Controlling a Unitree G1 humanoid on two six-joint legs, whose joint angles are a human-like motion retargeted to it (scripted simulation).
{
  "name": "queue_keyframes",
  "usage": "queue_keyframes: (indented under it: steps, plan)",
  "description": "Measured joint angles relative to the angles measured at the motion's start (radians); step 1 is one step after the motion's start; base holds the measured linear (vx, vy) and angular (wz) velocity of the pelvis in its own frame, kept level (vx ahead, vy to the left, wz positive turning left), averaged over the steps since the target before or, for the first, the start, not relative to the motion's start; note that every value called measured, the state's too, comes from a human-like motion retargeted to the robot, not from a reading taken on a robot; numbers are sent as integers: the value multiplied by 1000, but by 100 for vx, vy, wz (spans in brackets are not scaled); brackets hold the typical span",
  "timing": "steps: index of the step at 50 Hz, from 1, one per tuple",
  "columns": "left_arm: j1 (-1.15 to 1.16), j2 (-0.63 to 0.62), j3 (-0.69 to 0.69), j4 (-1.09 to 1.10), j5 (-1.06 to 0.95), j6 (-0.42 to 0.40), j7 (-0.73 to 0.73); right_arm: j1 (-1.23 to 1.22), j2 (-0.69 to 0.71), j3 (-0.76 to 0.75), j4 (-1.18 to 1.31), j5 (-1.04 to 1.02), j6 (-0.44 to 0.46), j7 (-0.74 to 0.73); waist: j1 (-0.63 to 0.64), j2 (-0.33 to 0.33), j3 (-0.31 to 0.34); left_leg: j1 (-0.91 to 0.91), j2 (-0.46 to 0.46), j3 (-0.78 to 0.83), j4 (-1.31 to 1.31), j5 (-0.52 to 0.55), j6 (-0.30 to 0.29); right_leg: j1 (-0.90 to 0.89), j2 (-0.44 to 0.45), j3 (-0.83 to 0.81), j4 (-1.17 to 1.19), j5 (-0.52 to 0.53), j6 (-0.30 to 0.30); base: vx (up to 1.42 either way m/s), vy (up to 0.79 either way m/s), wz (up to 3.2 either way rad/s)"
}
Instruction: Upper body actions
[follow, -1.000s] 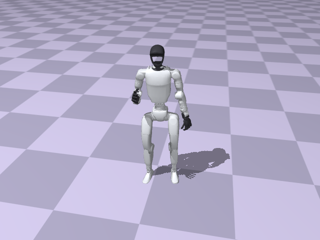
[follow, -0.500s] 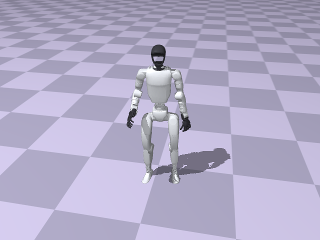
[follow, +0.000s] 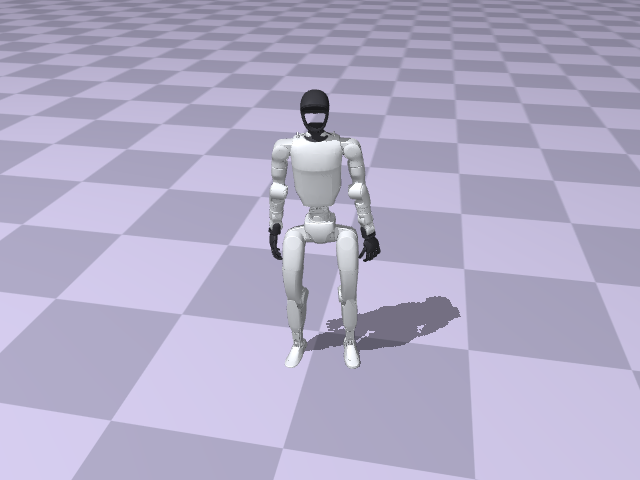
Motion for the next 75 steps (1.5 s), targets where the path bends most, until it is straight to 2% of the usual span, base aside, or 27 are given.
queue_keyframes:
  steps: [14,24,75]
  plan:
    - [11,4,-12,13,22,9,-32,-72,-18,29,-9,-144,-19,14,-17,6,6,-1,11,17,-1,2,-6,-13,7,18,3,3,-1,0,0,-3]
    - [-2,-1,-17,-3,27,9,-66,-87,-22,31,-68,-132,-36,16,-15,3,8,-4,14,16,0,5,-10,-11,8,11,3,5,-2,0,0,0]
    - [-9,23,-14,-34,20,3,-67,-91,-55,55,-49,-172,-36,12,8,13,46,-20,7,-6,0,11,-9,-7,-4,-21,3,2,2,0,0,0]
